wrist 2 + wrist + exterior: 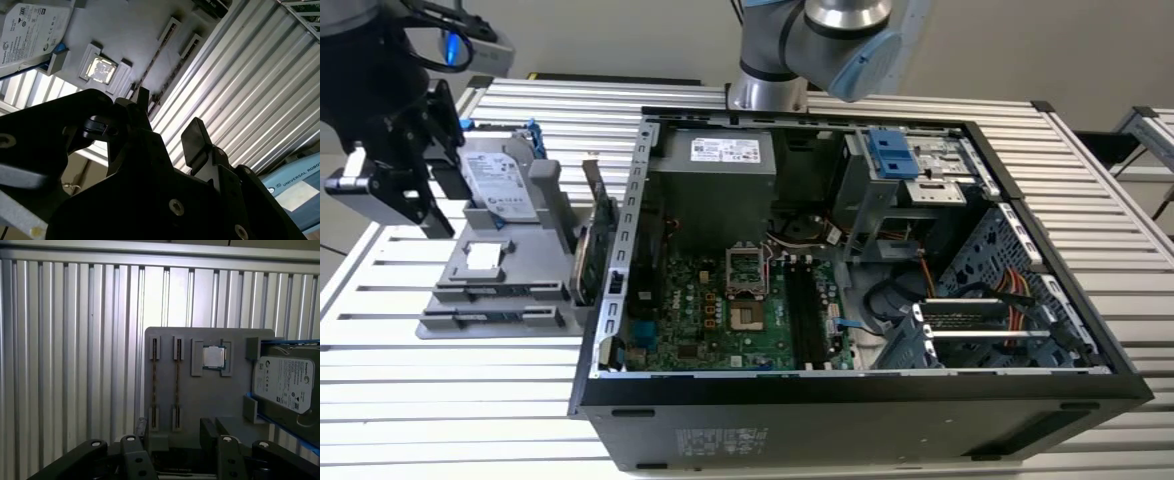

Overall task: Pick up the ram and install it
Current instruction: 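Pick up the ram and move it above insertion slot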

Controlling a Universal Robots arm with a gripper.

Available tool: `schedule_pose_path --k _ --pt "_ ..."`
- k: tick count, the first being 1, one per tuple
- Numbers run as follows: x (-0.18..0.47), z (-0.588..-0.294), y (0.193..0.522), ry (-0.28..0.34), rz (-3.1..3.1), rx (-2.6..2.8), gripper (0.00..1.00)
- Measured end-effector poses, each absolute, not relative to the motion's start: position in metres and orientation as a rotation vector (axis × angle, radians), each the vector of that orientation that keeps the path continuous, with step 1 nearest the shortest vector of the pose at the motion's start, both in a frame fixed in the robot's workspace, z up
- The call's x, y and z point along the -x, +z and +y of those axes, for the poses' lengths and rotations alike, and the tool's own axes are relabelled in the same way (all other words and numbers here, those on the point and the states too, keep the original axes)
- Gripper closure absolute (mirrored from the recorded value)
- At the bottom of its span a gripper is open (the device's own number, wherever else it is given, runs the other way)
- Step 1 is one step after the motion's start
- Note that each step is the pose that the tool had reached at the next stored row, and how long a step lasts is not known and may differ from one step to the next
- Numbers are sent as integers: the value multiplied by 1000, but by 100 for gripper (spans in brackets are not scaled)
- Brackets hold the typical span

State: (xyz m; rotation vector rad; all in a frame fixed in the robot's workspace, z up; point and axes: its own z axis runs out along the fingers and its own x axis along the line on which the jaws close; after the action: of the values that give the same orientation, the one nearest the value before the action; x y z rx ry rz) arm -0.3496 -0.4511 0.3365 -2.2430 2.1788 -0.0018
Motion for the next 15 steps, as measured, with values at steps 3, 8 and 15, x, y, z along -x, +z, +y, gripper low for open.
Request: schedule_pose_path --k 3,8,15 --pt "350 -451 335 -2 2179 2243 0" --pt "350 -451 333 -3 2179 2243 0" --pt "350 -451 331 -3 2179 2243 0"
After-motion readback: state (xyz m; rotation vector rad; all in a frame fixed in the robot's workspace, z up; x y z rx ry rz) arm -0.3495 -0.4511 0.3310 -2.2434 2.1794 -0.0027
